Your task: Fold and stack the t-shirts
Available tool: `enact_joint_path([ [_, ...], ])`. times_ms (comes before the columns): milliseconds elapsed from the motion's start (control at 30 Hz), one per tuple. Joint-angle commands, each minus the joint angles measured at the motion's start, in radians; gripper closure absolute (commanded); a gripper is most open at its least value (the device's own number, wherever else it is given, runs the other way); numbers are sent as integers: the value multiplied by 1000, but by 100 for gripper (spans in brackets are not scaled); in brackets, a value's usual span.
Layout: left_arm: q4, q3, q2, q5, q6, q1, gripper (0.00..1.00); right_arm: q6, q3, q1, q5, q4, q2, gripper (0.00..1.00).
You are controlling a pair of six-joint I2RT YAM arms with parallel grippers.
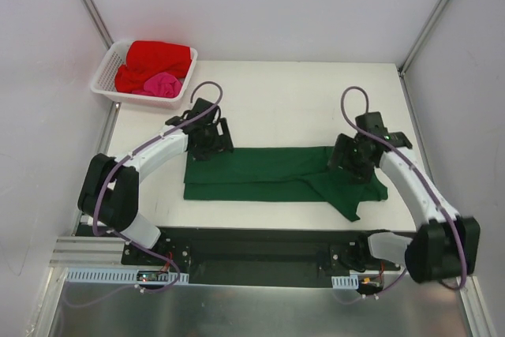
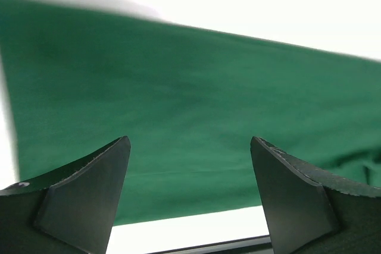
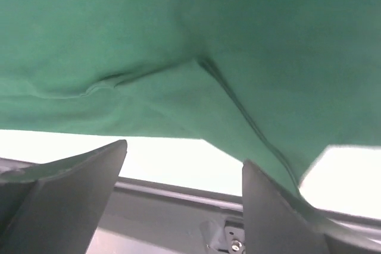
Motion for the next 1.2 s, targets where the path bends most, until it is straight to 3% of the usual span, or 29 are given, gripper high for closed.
enact_joint_path([
  [0,14,109,34,2,76,-93,18,206,-110,-47,104,-217,-248,17],
  [100,20,132,63,1,61,-124,18,271,-241,-154,104,-219,-381,15],
  [233,43,103,67,11,45,-130,18,299,-365,-283,22,-132,-431,17],
  [433,63,59,36,-2,38,-130,17,257,-350,-294,34,-47,-284,21],
  [633,69,29,14,-15,19,-129,17,231,-359,-294,74,-36,-259,34],
  [733,69,19,10,-19,13,-130,17,224,-384,-294,80,-24,-267,47],
  [900,72,14,10,-19,8,-130,17,187,-392,-294,110,-46,-264,50],
  [1067,71,22,22,-19,5,-129,17,153,-353,-293,132,-64,-282,99],
  [1167,72,20,24,-19,-1,-130,17,118,-320,-294,130,-70,-308,99],
])
